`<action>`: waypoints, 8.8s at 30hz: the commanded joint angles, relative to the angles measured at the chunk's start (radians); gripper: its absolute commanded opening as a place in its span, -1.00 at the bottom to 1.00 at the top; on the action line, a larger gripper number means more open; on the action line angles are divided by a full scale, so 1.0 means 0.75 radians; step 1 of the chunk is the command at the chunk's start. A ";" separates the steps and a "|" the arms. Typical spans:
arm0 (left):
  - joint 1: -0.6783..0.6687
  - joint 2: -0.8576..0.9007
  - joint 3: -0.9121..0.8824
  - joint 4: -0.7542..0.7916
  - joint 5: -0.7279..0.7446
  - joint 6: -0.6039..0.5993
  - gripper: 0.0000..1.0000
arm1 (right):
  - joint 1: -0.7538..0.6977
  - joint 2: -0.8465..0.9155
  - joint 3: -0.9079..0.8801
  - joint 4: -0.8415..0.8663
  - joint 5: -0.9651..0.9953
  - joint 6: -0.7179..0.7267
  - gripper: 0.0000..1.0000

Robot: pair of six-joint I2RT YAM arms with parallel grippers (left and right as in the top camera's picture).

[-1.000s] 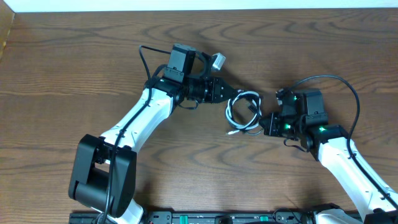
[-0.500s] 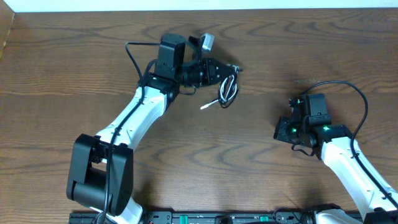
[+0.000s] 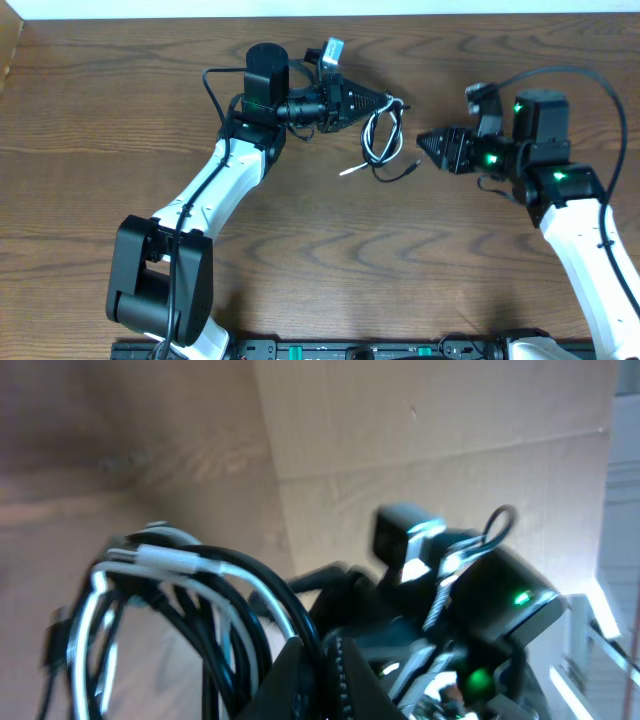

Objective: Untangle cables

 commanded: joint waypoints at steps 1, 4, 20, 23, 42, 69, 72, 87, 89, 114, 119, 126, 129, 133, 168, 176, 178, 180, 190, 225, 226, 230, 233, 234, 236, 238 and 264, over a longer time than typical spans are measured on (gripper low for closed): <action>0.006 -0.003 0.012 0.012 0.111 -0.059 -0.85 | 0.009 -0.014 0.041 0.008 -0.099 -0.014 0.00; 0.006 -0.003 0.012 0.013 0.107 -0.104 -0.85 | 0.040 -0.007 0.041 0.004 -0.124 -0.013 -0.02; 0.005 -0.003 0.012 0.110 0.116 -0.349 -0.85 | 0.129 0.072 0.038 -0.009 0.066 0.205 -0.17; 0.003 -0.003 0.012 0.165 0.115 -0.363 -0.85 | 0.159 0.144 0.038 0.016 0.072 0.204 -0.13; -0.018 -0.003 0.012 0.172 -0.063 -0.361 -0.85 | 0.185 0.505 0.039 0.262 0.183 0.194 -0.97; 0.068 0.000 0.012 -0.482 -0.155 0.724 -0.05 | 0.161 0.162 0.039 -0.179 0.869 -0.144 -0.98; 0.066 0.000 0.012 -0.466 -0.149 0.701 0.11 | 0.256 0.162 0.039 -0.180 0.997 -0.144 -0.98; 0.090 0.003 0.012 -0.479 0.012 0.883 0.33 | 0.466 0.242 0.039 -0.207 1.179 -0.216 -0.98; 0.080 0.009 0.012 -0.514 0.011 0.915 0.33 | 0.469 0.249 0.039 -0.203 1.165 -0.215 -0.98; -0.068 0.056 0.011 -0.957 -0.360 1.025 -0.85 | 0.380 0.243 0.045 -0.190 0.951 -0.035 -0.98; -0.053 0.056 0.012 -0.956 -0.410 1.015 -0.85 | 0.277 0.204 0.093 -0.214 0.780 -0.095 -0.98; -0.052 0.056 0.011 -0.958 -0.410 1.015 -0.85 | 0.145 0.178 0.115 -0.220 0.412 0.007 -0.98; -0.050 0.056 0.011 -0.970 -0.417 1.016 -0.86 | 0.097 0.171 0.116 -0.219 0.301 0.038 -0.98; -0.049 0.056 0.011 -1.069 -0.588 1.017 -0.85 | -0.044 0.141 0.124 -0.200 0.066 0.036 -0.98; -0.051 0.056 0.012 -0.435 0.159 0.754 -0.85 | 0.008 0.275 0.126 -0.074 -0.091 0.012 -0.31; -0.051 0.056 0.012 -0.118 0.212 0.339 -0.85 | 0.006 0.299 0.126 -0.008 -0.078 -0.102 0.01; -0.051 0.056 0.012 -0.012 0.211 0.210 -0.85 | 0.007 0.322 0.126 -0.012 -0.079 -0.152 0.03; -0.050 0.056 0.012 0.114 0.211 0.056 -0.85 | 0.007 0.358 0.126 -0.031 -0.099 -0.181 0.04; -0.051 0.056 0.012 0.362 0.180 -0.263 -0.85 | 0.030 0.509 0.126 0.093 -0.368 -0.186 0.15; 0.024 0.056 0.011 -1.055 -0.684 0.692 -0.85 | 0.076 0.176 0.125 -0.321 0.514 0.041 -0.98; 0.013 0.056 0.011 -1.098 -0.754 0.720 -0.85 | 0.098 0.167 0.125 -0.326 0.552 0.051 -0.98; -0.007 0.056 0.012 -1.115 -0.778 0.791 -0.54 | 0.192 0.166 0.125 -0.325 0.693 0.119 -0.98; 0.005 0.054 0.012 -1.114 -0.777 0.792 -0.32 | 0.243 0.174 0.125 -0.321 0.808 0.175 -0.98; 0.013 0.051 0.013 -1.114 -0.759 0.806 -0.29 | 0.253 0.176 0.125 -0.317 0.838 0.189 -0.98; 0.037 0.040 0.026 -1.104 -0.679 0.898 -0.14 | 0.260 0.176 0.125 -0.307 0.860 0.203 -0.98; 0.064 0.020 0.053 -1.106 -0.586 1.009 -0.09 | 0.258 0.176 0.125 -0.310 0.855 0.205 -0.98; -0.275 -0.093 0.094 -1.328 -0.466 1.704 0.12 | 0.119 0.176 0.131 -0.405 0.196 0.049 -0.98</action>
